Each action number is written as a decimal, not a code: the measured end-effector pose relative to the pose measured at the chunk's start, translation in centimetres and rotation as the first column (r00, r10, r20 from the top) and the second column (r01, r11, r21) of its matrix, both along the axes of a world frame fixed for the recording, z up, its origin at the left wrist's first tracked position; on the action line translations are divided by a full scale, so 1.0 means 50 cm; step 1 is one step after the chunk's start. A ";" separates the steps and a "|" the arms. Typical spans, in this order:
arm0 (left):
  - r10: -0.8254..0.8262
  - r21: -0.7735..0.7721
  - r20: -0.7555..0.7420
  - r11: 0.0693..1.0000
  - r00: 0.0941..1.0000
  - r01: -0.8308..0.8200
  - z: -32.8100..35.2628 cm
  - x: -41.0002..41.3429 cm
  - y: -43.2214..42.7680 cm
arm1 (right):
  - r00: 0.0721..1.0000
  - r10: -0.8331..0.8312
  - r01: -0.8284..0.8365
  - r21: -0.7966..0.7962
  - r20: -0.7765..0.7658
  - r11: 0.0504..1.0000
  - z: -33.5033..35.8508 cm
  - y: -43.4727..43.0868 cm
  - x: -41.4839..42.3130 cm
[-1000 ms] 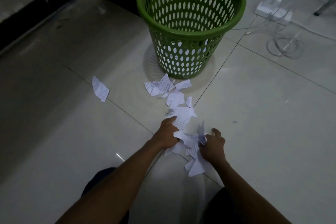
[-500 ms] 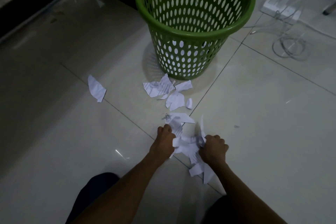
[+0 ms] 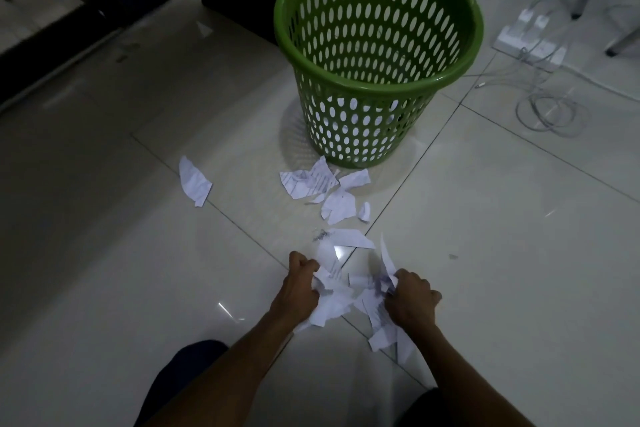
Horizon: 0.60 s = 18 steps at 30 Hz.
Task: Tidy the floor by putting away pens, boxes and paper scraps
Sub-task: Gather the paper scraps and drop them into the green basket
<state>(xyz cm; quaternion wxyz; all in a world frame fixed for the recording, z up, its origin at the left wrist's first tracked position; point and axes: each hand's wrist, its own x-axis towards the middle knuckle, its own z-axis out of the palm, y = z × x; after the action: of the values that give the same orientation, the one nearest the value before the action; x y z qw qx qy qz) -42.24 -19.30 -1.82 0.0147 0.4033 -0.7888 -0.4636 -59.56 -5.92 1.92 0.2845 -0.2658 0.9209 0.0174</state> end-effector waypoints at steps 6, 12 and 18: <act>-0.003 0.073 -0.009 0.997 1.000 0.003 0.022 0.009 -0.015 | 0.990 -0.057 0.073 -0.119 0.132 0.990 0.017 -0.004 -0.017; 0.083 0.123 0.019 0.989 0.996 -0.085 0.077 -0.003 -0.065 | 0.989 0.083 -0.042 -0.299 0.126 0.953 0.062 -0.034 -0.045; 0.043 0.124 -0.057 0.992 0.997 -0.036 0.188 -0.028 -0.135 | 0.965 0.143 -0.028 -0.455 0.220 0.890 0.162 -0.092 -0.082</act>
<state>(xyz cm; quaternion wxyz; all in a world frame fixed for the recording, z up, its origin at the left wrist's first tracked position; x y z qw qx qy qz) -43.67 -26.07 7.59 0.0224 0.4051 -0.7498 -0.5227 -63.66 -10.51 10.01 0.3273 -0.3645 0.8446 -0.2158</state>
